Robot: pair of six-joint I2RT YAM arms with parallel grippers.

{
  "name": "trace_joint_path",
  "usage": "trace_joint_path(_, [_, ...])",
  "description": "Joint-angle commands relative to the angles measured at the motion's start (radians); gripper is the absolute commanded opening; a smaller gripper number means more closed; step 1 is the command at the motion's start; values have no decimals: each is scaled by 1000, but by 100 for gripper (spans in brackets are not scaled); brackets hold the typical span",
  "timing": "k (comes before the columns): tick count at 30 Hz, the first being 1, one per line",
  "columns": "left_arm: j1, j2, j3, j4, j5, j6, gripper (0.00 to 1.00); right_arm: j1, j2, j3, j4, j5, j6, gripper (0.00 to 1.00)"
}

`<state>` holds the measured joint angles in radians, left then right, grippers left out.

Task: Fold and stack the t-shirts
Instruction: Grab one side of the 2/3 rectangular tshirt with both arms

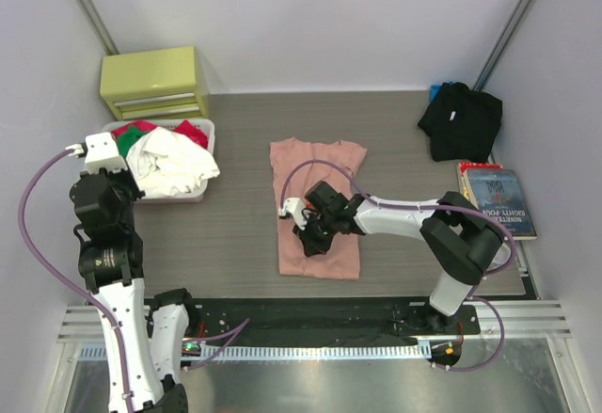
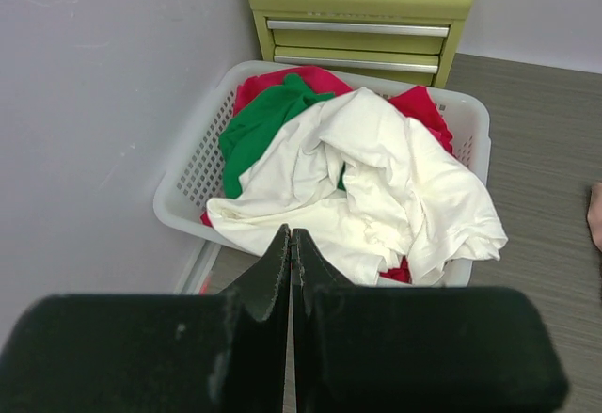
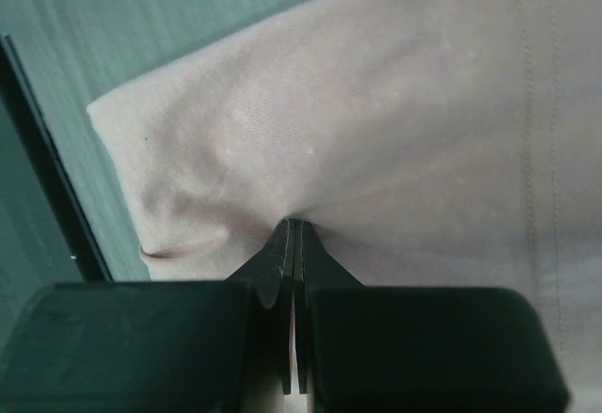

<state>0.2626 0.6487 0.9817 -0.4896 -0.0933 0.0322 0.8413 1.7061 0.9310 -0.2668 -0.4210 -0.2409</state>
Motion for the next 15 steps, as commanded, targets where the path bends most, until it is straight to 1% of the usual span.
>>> trace_joint_path(1, [9, -9, 0, 40, -9, 15, 0, 90, 1, -18, -3, -28, -21, 1])
trace_joint_path(7, [9, -17, 6, 42, -20, 28, 1, 148, -11, -46, 8, -55, -20, 1])
trace_joint_path(11, [9, -20, 3, 39, -19, 28, 0, 148, -20, -58, 9, -74, -26, 1])
trace_joint_path(15, [9, -23, -9, 39, 0, 20, 0, 150, -55, -76, 24, -53, -43, 1])
